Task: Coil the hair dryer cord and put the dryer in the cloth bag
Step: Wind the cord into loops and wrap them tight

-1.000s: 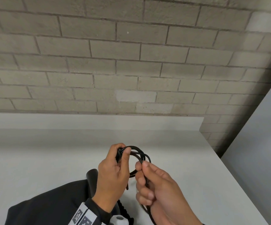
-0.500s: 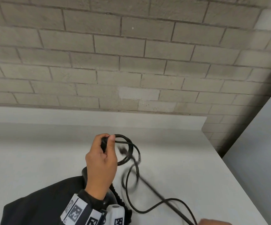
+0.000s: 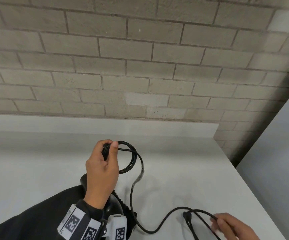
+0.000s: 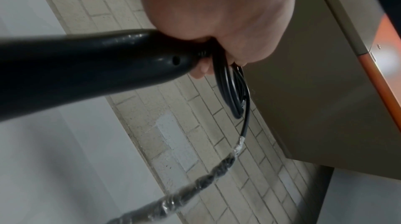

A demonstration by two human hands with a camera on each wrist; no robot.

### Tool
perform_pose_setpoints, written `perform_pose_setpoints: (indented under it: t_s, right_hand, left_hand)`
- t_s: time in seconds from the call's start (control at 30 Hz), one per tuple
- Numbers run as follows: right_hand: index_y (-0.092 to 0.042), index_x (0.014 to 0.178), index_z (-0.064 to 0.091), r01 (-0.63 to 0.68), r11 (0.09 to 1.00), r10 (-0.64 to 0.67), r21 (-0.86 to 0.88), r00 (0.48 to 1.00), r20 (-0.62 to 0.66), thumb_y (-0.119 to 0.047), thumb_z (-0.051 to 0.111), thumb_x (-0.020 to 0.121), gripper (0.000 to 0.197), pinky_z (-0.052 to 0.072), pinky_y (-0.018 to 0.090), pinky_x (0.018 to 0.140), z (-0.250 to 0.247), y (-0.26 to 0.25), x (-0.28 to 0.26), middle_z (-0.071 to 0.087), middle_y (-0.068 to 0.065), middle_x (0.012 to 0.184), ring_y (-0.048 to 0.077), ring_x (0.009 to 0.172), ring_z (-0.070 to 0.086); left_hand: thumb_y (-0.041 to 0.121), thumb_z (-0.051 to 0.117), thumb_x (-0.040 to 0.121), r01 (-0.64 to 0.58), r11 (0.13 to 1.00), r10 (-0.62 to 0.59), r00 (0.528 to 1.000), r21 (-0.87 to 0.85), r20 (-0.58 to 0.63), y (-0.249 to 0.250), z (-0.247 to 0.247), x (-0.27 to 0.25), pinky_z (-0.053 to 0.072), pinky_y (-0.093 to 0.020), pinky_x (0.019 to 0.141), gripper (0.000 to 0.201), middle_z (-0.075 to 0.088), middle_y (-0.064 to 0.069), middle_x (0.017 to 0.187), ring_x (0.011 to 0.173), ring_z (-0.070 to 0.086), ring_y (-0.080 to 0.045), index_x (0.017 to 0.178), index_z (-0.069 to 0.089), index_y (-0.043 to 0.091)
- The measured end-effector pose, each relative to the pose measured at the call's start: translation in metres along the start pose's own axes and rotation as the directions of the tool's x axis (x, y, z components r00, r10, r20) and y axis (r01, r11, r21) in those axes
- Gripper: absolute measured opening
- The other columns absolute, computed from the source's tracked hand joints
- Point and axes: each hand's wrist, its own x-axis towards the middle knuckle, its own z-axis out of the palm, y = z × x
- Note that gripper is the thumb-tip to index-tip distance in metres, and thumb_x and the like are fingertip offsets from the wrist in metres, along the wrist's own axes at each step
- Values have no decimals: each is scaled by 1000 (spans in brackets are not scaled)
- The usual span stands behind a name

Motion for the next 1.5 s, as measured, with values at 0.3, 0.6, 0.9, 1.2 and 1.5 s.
perform_pose_setpoints:
  t_s: [0.3, 0.6, 0.9, 1.2, 1.5]
  right_hand:
    - [-37, 112, 58, 347, 938, -347, 17, 937, -34, -27, 64, 89, 26, 42, 8, 87, 59, -90, 52, 58, -26, 112, -2, 108, 56]
    - [-42, 107, 51, 391, 880, -444, 271, 880, 170, -37, 46, 99, 11, 51, 25, 83, 97, -126, 55, 62, -17, 91, 10, 89, 64]
    - [-25, 120, 56, 787, 616, -788, -37, 615, -31, -29, 44, 101, 23, 42, 21, 67, 34, -184, 51, 46, -8, 82, 12, 76, 47]
    - [-19, 112, 69, 717, 686, -723, 123, 691, -1, -25, 54, 97, 22, 45, 12, 75, 3, -220, 93, 64, -7, 84, 7, 82, 61]
    - [-30, 115, 64, 379, 857, -433, 349, 897, 88, -16, 56, 96, 25, 52, 26, 78, 32, -167, 96, 72, -6, 93, 9, 84, 65]
  left_hand:
    - [41, 53, 92, -31, 999, 32, 996, -17, 83, 8, 4, -12, 34, -16, 48, 18, 51, 13, 57, 48, 39, -7, 92, 59, 25]
    - [37, 52, 93, -18, 1000, 18, 1000, 14, 13, 7, -3, -5, 34, -11, 49, 19, 53, 12, 58, 47, 42, -7, 94, 60, 20]
    - [65, 34, 95, -95, 995, 95, 987, -7, 129, 11, 7, -16, 31, -25, 44, 43, 45, 6, 53, 44, 37, -7, 89, 56, 30]
    - [75, 53, 82, -112, 989, 127, 976, -91, 176, 39, 25, -42, 46, -39, 45, 45, 52, -11, 53, 44, 47, -27, 86, 56, 30]
    - [70, 33, 94, -60, 984, 93, 976, -166, 195, 40, 31, -55, 34, -30, 44, 44, 45, 10, 51, 44, 33, -3, 78, 52, 34]
